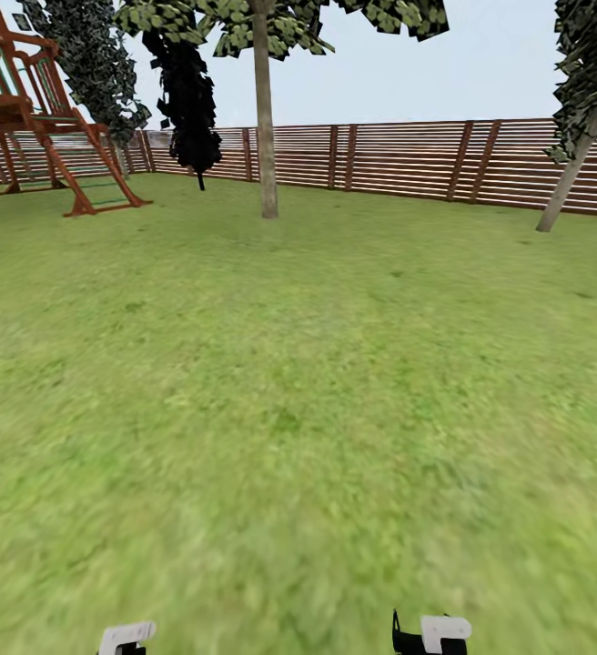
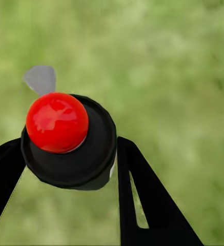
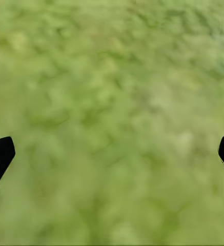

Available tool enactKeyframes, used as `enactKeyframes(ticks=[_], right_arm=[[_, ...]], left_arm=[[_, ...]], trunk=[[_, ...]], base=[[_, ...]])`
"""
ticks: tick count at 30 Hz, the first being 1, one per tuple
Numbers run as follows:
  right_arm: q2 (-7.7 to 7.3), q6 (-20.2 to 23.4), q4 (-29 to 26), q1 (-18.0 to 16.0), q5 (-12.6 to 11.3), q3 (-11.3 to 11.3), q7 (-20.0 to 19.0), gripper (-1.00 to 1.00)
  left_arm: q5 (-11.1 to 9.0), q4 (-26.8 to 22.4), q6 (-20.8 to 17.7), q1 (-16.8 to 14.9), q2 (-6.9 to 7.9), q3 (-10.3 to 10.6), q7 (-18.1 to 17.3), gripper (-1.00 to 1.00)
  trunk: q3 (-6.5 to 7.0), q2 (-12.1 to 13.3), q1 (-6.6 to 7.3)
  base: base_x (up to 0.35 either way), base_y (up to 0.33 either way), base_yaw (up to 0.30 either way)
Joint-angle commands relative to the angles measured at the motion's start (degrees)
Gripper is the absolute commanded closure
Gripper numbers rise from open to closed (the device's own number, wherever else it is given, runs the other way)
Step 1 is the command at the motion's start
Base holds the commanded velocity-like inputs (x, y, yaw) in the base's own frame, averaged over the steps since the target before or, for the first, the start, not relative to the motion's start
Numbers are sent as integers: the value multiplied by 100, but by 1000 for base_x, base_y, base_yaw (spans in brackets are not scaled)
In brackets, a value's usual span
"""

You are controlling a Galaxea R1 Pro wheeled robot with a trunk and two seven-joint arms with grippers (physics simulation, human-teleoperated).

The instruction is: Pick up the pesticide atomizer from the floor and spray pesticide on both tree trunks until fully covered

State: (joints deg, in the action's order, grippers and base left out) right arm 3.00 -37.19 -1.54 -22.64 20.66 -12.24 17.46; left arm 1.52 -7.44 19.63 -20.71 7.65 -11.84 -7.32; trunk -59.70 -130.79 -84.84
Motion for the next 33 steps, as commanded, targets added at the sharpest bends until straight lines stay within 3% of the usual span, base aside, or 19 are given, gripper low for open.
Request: enactKeyframes(ticks=[1, 33], right_arm=[[0, -8, 4, -3, 61, -32, 38, -100], [0, -8, 4, -3, 61, -33, 38, -100]], left_arm=[[15, 6, 14, -4, 0, -49, -41, 100], [15, 4, 14, -4, 0, -47, -41, 100]], trunk=[[-5, -2, -3], [-5, -2, -3]], base=[[338, 0, 0], [338, 0, 0]])
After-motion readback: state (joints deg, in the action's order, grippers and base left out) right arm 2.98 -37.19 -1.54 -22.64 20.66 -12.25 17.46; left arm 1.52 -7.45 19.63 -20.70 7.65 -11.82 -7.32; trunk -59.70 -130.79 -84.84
